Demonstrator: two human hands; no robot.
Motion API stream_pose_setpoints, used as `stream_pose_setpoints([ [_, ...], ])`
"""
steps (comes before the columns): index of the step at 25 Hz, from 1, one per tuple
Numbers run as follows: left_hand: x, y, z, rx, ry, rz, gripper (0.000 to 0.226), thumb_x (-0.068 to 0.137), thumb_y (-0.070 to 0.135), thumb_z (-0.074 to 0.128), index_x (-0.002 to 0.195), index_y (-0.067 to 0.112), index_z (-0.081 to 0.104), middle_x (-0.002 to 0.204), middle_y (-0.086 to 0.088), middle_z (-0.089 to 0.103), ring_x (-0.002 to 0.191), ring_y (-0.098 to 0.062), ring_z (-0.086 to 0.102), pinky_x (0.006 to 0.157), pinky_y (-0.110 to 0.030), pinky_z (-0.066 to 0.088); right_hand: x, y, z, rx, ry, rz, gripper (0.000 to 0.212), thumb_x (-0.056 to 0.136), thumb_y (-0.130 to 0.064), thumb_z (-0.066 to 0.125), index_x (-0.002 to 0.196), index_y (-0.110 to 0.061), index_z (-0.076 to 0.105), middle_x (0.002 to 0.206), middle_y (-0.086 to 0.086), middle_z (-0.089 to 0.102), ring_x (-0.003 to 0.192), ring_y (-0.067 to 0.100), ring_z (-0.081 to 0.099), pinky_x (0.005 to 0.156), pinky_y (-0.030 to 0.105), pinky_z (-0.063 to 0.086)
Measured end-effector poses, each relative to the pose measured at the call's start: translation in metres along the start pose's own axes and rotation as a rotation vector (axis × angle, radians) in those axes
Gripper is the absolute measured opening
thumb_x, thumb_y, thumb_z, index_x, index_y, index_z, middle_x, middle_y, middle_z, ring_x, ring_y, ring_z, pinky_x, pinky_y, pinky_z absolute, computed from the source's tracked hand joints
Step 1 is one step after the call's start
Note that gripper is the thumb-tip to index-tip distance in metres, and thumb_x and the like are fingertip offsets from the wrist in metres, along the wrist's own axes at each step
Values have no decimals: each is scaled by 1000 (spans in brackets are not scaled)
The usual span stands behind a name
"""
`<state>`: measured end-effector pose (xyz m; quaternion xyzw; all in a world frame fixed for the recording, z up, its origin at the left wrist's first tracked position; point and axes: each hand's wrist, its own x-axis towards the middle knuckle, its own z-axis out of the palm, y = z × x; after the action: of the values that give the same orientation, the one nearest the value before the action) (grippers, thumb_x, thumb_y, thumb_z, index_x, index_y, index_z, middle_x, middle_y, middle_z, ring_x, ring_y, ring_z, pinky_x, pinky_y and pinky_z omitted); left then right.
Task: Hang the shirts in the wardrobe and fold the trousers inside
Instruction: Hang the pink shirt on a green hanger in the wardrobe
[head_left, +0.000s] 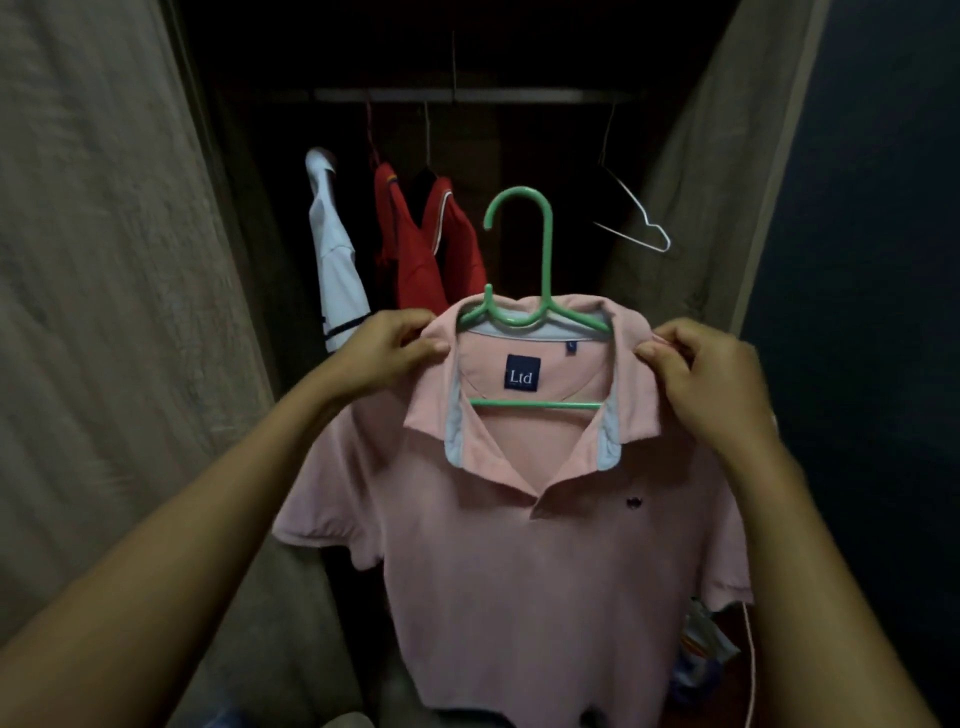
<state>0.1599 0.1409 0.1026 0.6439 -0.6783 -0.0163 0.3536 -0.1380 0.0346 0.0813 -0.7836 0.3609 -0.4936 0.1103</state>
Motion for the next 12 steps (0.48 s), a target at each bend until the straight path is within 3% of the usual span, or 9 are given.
stream_pose_setpoints([
  [3, 7, 1, 24, -131, 21, -16, 27, 86, 31, 54, 88, 5, 62, 79, -1, 59, 71, -8, 52, 67, -31, 43, -18, -3, -43, -50, -281, 97, 21, 90, -32, 55, 80, -21, 69, 80, 0, 69, 77, 16, 61, 71, 35, 49],
  [6, 17, 6, 47, -192, 28, -3, 29, 84, 26, 51, 89, 0, 60, 79, -5, 58, 74, -10, 51, 67, -29, 40, -36, -2, -69, -238, -498, 181, 13, 87, -32, 62, 75, -25, 64, 80, 0, 67, 74, 16, 60, 69, 37, 50],
  [9, 32, 20, 68, -147, 44, 8, 27, 83, 26, 49, 85, 1, 58, 78, -6, 58, 72, -11, 49, 67, -30, 39, -59, -3, -79, -353, -432, 206, 13, 89, -36, 57, 77, -30, 56, 83, -2, 63, 77, 21, 57, 69, 36, 47],
  [12, 52, 40, 87, -33, 95, 7, 17, 89, 22, 53, 86, 6, 60, 81, -10, 63, 72, -15, 52, 64, -28, 33, -74, -15, -90, -295, -287, 172, 14, 91, -40, 51, 89, -29, 60, 83, -4, 64, 76, 17, 57, 69, 35, 47],
])
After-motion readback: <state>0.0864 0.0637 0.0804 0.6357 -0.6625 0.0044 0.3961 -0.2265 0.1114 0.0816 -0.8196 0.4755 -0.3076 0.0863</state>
